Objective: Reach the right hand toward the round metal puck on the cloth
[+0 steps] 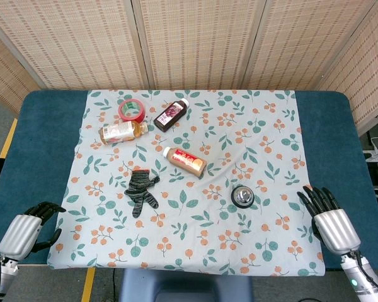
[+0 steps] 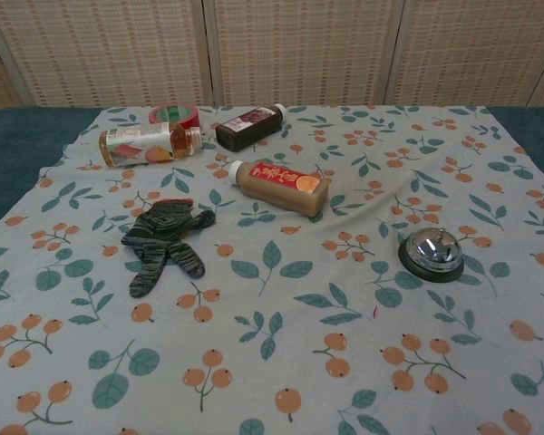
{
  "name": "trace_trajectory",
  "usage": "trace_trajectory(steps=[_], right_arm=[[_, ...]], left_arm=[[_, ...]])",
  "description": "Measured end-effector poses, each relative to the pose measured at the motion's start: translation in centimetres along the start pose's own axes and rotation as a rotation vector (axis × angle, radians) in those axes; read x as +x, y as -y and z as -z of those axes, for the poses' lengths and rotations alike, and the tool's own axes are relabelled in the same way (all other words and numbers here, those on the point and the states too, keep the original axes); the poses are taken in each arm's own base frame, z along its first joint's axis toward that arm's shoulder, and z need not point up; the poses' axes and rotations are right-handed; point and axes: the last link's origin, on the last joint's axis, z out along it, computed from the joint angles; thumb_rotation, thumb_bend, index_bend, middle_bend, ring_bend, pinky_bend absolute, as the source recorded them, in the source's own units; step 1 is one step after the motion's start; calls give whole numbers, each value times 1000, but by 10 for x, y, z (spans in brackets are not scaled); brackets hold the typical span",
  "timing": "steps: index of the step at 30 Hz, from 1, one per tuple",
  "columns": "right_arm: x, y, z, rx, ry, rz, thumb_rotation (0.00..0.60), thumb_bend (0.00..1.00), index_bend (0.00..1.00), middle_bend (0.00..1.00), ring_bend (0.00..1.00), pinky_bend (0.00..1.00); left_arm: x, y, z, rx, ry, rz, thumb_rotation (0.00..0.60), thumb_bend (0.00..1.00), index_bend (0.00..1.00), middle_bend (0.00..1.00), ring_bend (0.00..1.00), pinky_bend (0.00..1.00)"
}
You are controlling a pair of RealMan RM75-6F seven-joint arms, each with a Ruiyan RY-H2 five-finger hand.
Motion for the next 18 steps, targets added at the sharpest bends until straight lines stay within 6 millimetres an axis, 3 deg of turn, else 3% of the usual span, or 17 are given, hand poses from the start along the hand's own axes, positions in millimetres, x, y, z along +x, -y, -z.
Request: trace_trajectory(steps=[11,14,18], right_arm=[[-10,4,-5,32,46,7,600,854,0,0,0,46],[-16,8,-14,50,74,1,600,854,0,0,0,46],[-26,19,-42,98,116,-1,600,853,0,0,0,45]], left_arm=[[3,-1,2,-7,-18,6,600,388,307,291,215,356],[3,2,1,7,-14,16,600,388,308,293,215,358],[6,1,2,4,-24,18,600,388,307,292,215,358]])
